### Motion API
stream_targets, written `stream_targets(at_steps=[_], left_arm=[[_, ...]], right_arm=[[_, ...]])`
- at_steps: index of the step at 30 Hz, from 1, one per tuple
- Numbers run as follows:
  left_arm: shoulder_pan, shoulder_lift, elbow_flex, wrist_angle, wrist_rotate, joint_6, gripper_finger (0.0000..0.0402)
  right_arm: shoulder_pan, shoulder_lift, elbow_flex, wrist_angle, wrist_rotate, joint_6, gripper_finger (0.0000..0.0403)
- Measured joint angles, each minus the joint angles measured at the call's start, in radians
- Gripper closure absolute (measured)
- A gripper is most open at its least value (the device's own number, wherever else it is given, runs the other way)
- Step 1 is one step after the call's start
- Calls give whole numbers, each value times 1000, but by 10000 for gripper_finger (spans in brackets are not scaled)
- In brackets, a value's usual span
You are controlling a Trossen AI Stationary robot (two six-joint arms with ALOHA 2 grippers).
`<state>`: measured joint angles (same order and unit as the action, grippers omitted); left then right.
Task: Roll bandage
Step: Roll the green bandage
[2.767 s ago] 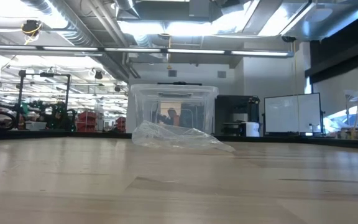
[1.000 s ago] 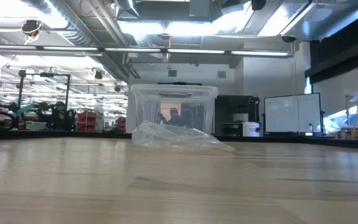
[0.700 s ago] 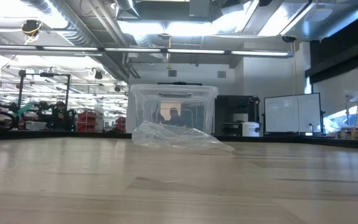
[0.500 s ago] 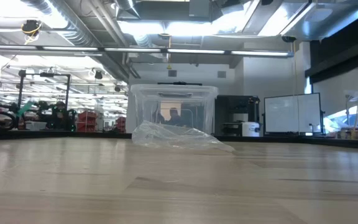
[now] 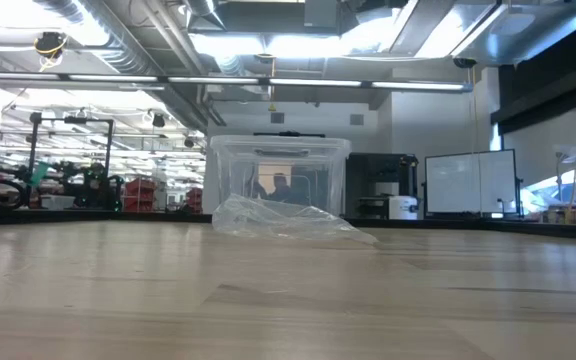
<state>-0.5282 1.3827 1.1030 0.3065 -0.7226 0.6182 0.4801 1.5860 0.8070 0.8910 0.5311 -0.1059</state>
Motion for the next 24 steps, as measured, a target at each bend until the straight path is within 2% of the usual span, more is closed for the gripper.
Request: stream_targets(at_steps=[3, 6, 9, 10, 12, 15, 24], left_arm=[[0, 0, 0, 11, 2, 0, 389], [0, 0, 0, 27, 2, 0, 389], [0, 0, 0, 28, 2, 0, 389], [-2, 0, 0, 27, 2, 0, 389], [-11, 0, 0, 26, 0, 1, 389], [-39, -11, 0, 22, -64, 49, 389], [-63, -67, 2, -72, -248, 141, 389]], right_arm=[[-3, 0, 0, 18, -38, -1, 241], [-3, 0, 0, 22, -85, -6, 304], [-2, 2, 0, -7, -61, -56, 377], [7, 2, 0, -17, -37, -81, 389], [25, 0, 0, -35, 43, -123, 389], [57, -22, 0, -71, 114, -161, 394], [157, -80, 19, -89, 81, -169, 399]])
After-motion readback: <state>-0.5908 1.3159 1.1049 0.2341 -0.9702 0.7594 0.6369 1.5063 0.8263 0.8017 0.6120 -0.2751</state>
